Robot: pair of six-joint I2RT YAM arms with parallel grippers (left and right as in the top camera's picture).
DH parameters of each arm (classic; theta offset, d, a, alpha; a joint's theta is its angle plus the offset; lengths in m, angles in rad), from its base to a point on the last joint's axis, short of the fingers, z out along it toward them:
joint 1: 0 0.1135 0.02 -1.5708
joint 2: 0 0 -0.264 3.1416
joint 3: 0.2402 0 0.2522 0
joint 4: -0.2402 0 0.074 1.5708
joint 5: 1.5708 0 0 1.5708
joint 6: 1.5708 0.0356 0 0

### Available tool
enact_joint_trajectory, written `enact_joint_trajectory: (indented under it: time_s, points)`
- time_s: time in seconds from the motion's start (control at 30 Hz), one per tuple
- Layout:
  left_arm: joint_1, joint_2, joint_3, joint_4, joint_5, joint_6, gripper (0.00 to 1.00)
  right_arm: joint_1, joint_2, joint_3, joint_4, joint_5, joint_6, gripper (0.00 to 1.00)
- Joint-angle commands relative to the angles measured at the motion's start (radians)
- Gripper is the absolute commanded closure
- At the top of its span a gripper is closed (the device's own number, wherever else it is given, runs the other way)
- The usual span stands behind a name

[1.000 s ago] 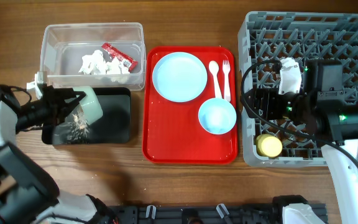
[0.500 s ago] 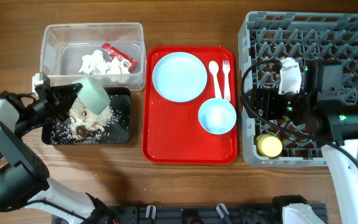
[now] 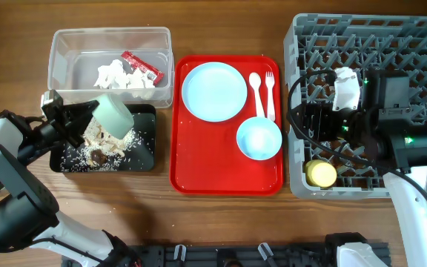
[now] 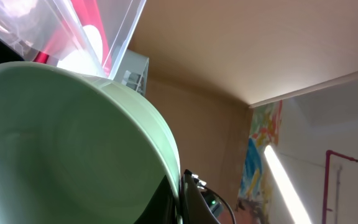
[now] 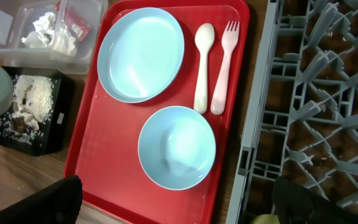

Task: Sort waste into correct bins and load items into the dishwasher rack
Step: 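Lift the green bowl and tip the rice onto the black tray, then return the emptied green bowl to the red tray with left gripper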

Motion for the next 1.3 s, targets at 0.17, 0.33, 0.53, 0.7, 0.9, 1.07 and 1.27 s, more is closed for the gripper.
enact_joint_trajectory:
  time_s: [0.17,0.33,0.53,0.7,0.9,1.07,1.27]
  points:
    - [-0.044,-0.089,-0.004,-0.192,-0.007,0.203,0.96,0.006,0.004,0.019,0.022,-0.008,0.000,0.00]
    - [-0.158,-0.219,-0.004,-0.196,-0.046,0.223,0.96,0.006,0.004,0.019,0.027,-0.008,0.000,0.00]
    - [-0.381,-0.340,-0.004,-0.031,-0.101,0.169,0.96,0.006,0.004,0.019,0.022,-0.008,0.001,0.00]
    - [-0.600,-0.353,-0.004,0.203,-0.330,-0.105,0.96,0.006,0.004,0.019,0.022,-0.009,0.001,0.00]
    - [-0.889,-0.353,-0.004,0.424,-0.707,-0.377,0.96,0.006,0.004,0.019,0.021,-0.009,0.003,0.00]
    - [-1.126,-0.349,-0.004,0.470,-1.152,-0.476,0.96,0.006,0.004,0.019,0.021,-0.009,0.003,0.00]
    - [-1.344,-0.300,-0.005,0.470,-1.561,-0.573,0.96,0.006,0.004,0.019,0.021,-0.009,0.003,0.00]
